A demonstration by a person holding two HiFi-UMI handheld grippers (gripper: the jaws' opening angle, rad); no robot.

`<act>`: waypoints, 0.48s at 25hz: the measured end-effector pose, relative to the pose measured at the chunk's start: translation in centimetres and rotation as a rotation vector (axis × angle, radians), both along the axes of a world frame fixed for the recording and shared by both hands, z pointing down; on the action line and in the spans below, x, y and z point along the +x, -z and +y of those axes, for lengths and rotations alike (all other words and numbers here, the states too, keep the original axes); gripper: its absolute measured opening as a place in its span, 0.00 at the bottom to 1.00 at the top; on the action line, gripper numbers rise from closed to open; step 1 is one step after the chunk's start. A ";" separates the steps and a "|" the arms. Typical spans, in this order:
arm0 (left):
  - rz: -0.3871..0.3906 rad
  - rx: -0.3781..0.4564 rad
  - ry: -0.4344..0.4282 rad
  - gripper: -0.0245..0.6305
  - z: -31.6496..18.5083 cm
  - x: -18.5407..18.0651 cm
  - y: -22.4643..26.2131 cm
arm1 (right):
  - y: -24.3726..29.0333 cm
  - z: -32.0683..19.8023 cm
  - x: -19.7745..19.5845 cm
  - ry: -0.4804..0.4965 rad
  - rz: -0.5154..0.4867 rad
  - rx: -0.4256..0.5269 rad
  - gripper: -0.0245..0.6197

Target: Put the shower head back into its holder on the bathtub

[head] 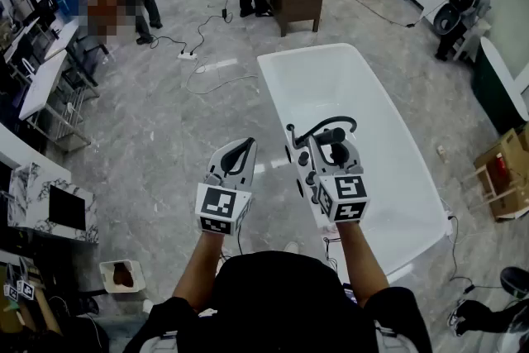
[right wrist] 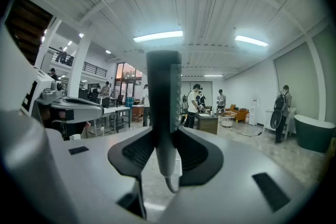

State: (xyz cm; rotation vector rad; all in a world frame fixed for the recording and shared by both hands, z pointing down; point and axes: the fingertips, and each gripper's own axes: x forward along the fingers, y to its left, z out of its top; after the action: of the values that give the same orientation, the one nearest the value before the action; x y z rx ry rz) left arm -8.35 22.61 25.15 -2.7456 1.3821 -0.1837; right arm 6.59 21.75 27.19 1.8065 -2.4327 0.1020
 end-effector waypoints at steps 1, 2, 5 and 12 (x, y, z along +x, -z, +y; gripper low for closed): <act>0.001 0.000 0.000 0.06 0.0 0.0 0.0 | -0.2 -0.1 0.1 -0.002 -0.002 -0.002 0.25; 0.001 -0.001 0.000 0.06 -0.1 0.1 -0.1 | -0.4 -0.2 0.2 -0.004 -0.004 -0.003 0.25; 0.002 -0.004 0.003 0.06 -0.2 0.2 -0.3 | -0.7 -0.4 0.4 0.001 -0.007 -0.006 0.25; 0.009 -0.022 0.026 0.06 -0.7 1.0 -0.7 | -0.5 -1.0 0.7 0.042 0.001 -0.007 0.25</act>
State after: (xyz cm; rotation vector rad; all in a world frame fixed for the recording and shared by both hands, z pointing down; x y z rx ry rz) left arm -7.34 21.91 25.85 -2.7505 1.4270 -0.1891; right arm 7.26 20.76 27.66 1.7513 -2.4654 0.1056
